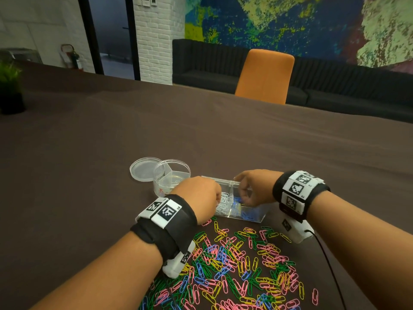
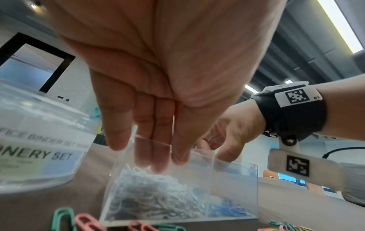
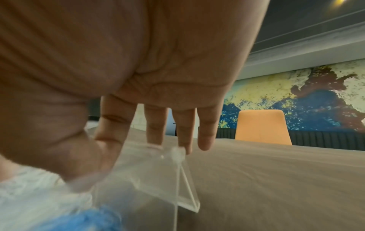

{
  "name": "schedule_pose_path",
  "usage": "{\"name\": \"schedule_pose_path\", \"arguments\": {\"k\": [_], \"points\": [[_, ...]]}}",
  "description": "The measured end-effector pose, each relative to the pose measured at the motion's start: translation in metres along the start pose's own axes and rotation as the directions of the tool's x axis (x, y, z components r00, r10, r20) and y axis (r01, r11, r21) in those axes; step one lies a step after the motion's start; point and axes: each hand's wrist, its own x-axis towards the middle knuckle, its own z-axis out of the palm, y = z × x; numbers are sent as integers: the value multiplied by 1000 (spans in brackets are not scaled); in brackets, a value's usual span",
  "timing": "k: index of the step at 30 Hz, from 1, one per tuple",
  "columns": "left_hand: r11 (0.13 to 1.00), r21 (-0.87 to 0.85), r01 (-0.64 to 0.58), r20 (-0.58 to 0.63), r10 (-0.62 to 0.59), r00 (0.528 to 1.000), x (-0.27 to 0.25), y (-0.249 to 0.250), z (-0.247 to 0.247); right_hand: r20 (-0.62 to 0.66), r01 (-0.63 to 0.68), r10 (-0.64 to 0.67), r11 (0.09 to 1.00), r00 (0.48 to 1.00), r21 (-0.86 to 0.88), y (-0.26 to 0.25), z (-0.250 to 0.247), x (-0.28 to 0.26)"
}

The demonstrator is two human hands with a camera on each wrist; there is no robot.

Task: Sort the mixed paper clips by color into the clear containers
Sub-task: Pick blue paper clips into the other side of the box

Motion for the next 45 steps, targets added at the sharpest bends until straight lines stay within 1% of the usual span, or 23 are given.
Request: {"name": "schedule_pose_path", "arguments": {"k": [4,6,7,9,10,12,13,14,16,17,18,20,21,23,25,28,31,33,35,38,41,43,45], "points": [[997,-21,-71,1,71,998,1,-7,-3,-72,-39,42,998,997,44,8,-12,-1],[984,-153,-93,-1,94,996,0,-16,-13,-87,-70,72,997,994,31,8,-16,-3],[968,-231,-96,-41,89,995,-2,-23,-20,-92,-83,86,996,992,39,7,-18,-5],[949,-307,-71,-213,4,977,-4,-44,-32,-135,-94,104,992,985,84,9,-22,-9],[957,-290,-20,-298,-71,952,-5,-58,-37,-169,-93,112,989,979,115,11,-24,-10],[960,-230,163,-376,-242,895,-8,-84,-43,-239,-88,126,983,963,164,14,-27,-10],[943,-214,254,-360,-318,877,-10,-95,-44,-261,-73,119,981,958,178,14,-27,-9],[924,-195,330,-305,-377,875,-12,-104,-41,-272,-55,106,981,957,188,13,-28,-9],[899,-134,417,-164,-435,885,-10,-114,-30,-279,-21,77,979,957,201,7,-30,-7],[886,-155,438,-102,-455,885,-9,-116,-23,-296,5,61,976,953,218,2,-32,-5],[855,-252,452,-49,-478,877,-7,-118,-16,-323,38,44,969,946,242,-3,-34,-3],[733,-520,438,35,-495,868,-5,-121,-7,-367,99,13,954,930,283,-16,-37,3],[682,-605,410,42,-487,872,-5,-122,-5,-388,129,-8,949,921,287,-23,-39,6],[635,-685,357,19,-475,880,-9,-122,-5,-448,187,-47,943,893,275,-39,-43,14],[677,-666,314,-39,-451,892,-17,-118,-8,-492,233,-80,938,867,257,-55,-46,24],[820,-495,288,-137,-401,906,-27,-112,-10,-472,226,-86,942,877,248,-76,-49,37],[863,-433,261,-175,-365,915,-33,-108,-10,-477,251,-137,950,868,184,-91,-46,42],[892,-378,247,-208,-342,916,-36,-106,-10,-467,261,-193,962,863,84,-95,-43,46],[906,-352,236,-230,-327,917,-36,-105,-10,-464,246,-229,969,856,-24,-97,-40,48],[901,-359,246,-210,-334,919,-35,-105,-10,-483,236,-255,967,838,-100,-95,-40,47],[892,-355,279,-165,-353,921,-32,-109,-11,-519,255,-284,958,806,-129,-86,-43,30],[901,-298,315,-160,-372,914,-33,-113,-13,-549,247,-274,961,790,-125,-77,-42,10],[920,-194,341,-215,-379,900,-37,-114,-16,-532,225,-235,971,814,-84,-68,-31,-13]]}}
